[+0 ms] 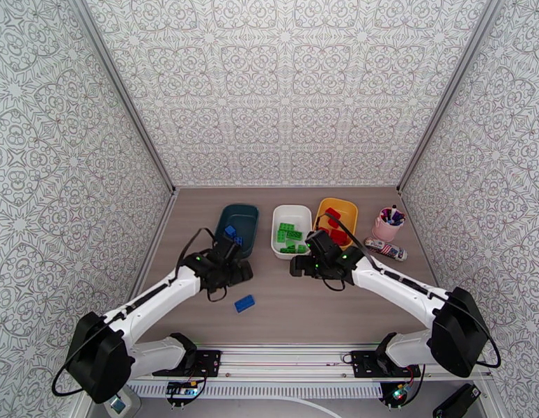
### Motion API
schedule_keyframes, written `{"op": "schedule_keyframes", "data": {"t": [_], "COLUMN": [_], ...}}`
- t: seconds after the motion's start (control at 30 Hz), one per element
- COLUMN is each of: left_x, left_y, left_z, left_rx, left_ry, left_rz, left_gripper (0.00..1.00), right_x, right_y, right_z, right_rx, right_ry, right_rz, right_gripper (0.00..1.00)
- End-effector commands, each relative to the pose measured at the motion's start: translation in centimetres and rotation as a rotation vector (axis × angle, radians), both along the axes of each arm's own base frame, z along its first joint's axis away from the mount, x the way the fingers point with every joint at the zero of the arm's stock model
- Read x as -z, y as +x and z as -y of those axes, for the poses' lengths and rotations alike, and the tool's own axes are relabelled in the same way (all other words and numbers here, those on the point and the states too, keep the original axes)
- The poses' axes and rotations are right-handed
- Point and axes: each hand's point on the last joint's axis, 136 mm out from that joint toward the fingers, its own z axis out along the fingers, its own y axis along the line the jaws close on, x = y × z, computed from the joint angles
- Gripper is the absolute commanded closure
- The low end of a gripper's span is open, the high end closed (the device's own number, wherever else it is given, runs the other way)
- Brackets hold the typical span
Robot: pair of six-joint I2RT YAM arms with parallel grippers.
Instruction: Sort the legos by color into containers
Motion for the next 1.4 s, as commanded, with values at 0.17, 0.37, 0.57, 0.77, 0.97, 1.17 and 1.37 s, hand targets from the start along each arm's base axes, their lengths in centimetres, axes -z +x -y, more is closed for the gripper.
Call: {"op": "schedule_keyframes", "data": {"t": [0.17, 0.37, 0.57, 0.77, 0.97, 1.17, 1.37], "left_x": [4.3, 5.1, 5.3, 5.7, 6.7, 7.0, 6.3], "left_y": [-5.1, -5.2, -4.3, -3.8, -3.9, -3.9, -3.5], "left_z": [1.8, 2.8, 4.3, 4.8, 4.3, 4.3, 4.4], "left_rx": [-0.072, -0.073, -0.058, -0.049, -0.041, -0.033, -0.014], "left_ry": [-0.033, -0.037, -0.037, -0.012, 0.038, 0.044, 0.049], "left_rz": [-0.117, -0.125, -0.124, -0.133, -0.155, -0.165, -0.154], "left_gripper": [0.01, 0.01, 0.01, 0.01, 0.10, 0.28, 0.43], "right_x": [1.5, 1.7, 1.8, 2.0, 2.1, 2.0, 1.6], "right_y": [-0.9, -1.2, -1.6, -1.8, -1.9, -2.1, -2.1], "right_z": [0.0, 0.2, 0.7, 0.9, 1.1, 1.4, 1.3], "right_rx": [-0.003, -0.009, -0.005, -0.002, 0.001, 0.008, 0.000], "right_ry": [0.009, 0.016, 0.013, 0.012, 0.014, 0.011, 0.022], "right_rz": [-0.009, -0.006, -0.001, -0.001, 0.003, 0.007, 0.012], "right_gripper": [0.07, 0.07, 0.07, 0.07, 0.07, 0.07, 0.08]}}
